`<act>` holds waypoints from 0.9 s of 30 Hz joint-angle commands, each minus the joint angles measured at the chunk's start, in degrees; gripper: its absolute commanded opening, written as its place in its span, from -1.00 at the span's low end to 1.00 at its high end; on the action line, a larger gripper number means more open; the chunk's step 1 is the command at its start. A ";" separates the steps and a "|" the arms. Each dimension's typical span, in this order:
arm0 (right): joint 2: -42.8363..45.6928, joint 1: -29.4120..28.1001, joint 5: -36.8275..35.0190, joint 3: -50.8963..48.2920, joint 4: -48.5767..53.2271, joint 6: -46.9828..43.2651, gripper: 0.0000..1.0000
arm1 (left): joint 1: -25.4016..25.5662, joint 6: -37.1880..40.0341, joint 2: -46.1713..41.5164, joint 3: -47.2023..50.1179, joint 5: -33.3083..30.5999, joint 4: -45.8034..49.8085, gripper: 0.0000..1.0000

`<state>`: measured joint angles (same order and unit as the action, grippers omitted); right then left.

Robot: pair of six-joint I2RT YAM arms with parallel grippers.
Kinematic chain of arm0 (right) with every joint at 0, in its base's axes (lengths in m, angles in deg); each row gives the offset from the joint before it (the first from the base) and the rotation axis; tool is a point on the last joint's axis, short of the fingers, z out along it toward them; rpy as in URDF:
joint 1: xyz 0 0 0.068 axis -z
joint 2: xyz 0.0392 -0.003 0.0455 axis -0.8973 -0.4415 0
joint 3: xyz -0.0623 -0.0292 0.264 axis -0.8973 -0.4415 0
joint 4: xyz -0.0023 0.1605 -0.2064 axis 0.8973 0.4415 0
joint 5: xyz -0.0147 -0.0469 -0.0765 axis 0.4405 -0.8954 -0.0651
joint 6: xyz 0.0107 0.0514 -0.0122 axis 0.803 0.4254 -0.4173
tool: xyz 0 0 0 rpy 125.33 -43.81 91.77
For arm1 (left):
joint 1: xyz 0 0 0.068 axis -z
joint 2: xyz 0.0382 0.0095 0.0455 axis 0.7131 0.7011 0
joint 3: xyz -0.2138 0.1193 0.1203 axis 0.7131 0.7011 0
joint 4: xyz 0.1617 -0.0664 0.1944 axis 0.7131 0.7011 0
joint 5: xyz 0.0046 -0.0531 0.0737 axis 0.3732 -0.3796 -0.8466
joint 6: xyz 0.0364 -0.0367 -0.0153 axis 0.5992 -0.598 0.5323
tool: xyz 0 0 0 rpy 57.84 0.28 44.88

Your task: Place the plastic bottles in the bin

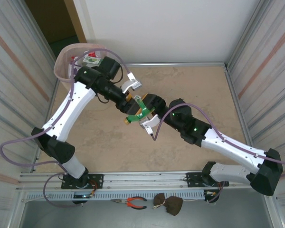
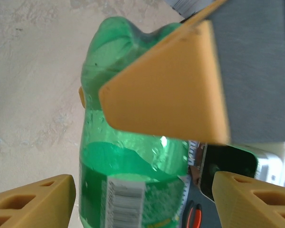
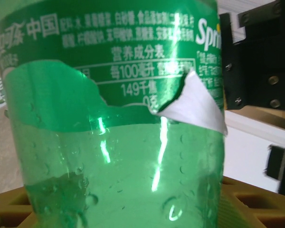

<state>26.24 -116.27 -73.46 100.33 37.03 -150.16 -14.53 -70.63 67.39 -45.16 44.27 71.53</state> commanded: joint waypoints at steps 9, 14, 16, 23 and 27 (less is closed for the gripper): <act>1.53 -1.76 -0.82 2.04 -0.83 -1.73 0.07 | 2.34 3.15 1.23 -1.83 0.71 -3.97 0.50; 1.65 -1.98 -0.44 2.54 -0.30 -1.11 0.08 | 3.56 5.97 2.26 -2.17 2.50 -1.75 0.49; 1.70 -2.02 -0.43 2.85 0.25 -0.72 0.08 | 4.09 7.14 2.42 -2.21 2.58 -1.01 0.49; 1.70 -2.19 -0.41 3.63 1.31 -0.47 0.08 | 4.54 9.75 3.85 -3.10 3.56 1.94 0.35; 1.70 -2.38 -0.54 3.90 2.09 -0.31 0.09 | 4.53 10.05 3.74 -3.51 3.43 1.88 0.16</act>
<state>26.72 -118.13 -74.25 101.62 38.71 -150.57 -10.50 -62.59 71.11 -46.82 45.84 71.03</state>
